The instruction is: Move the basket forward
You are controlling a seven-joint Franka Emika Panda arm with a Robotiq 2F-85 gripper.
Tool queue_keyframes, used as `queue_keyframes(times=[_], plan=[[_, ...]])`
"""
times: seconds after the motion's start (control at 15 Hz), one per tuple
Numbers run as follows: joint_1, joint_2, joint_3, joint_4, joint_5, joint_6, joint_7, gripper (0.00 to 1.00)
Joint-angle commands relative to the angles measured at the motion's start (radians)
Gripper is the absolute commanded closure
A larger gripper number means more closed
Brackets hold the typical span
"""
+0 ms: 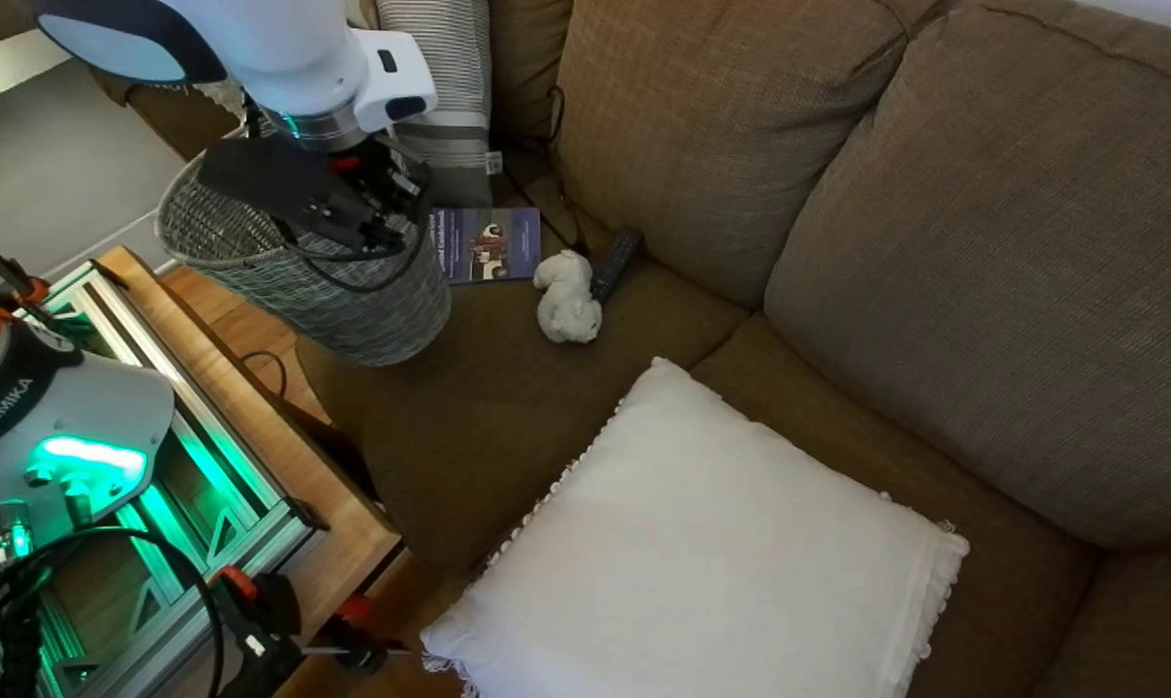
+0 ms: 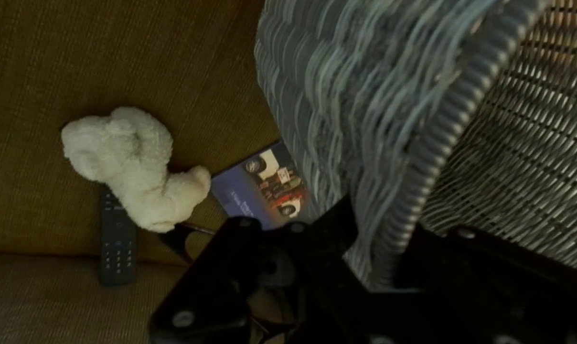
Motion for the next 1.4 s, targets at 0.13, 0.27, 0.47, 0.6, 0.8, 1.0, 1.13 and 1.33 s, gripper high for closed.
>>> queue_keyframes(times=[0.13,0.27,0.47,0.6,0.8,1.0,1.13,1.33], plan=[[0.113,0.147,-0.076,0.058,-0.020,0.033,0.010,0.98],[0.134,0.210,-0.078,0.084,-0.067,0.029,0.039,0.98],[0.171,0.295,-0.097,0.118,-0.144,0.049,0.072,0.98],[0.225,0.346,-0.130,0.134,-0.170,0.168,0.082,0.98],[0.314,0.394,-0.203,0.151,-0.229,0.278,0.116,0.66],[0.379,0.389,-0.271,0.149,-0.283,0.255,0.152,0.56],[0.427,0.317,-0.319,0.099,-0.331,0.179,0.178,0.40],[0.348,0.138,-0.235,-0.020,-0.434,0.037,0.114,0.18]])
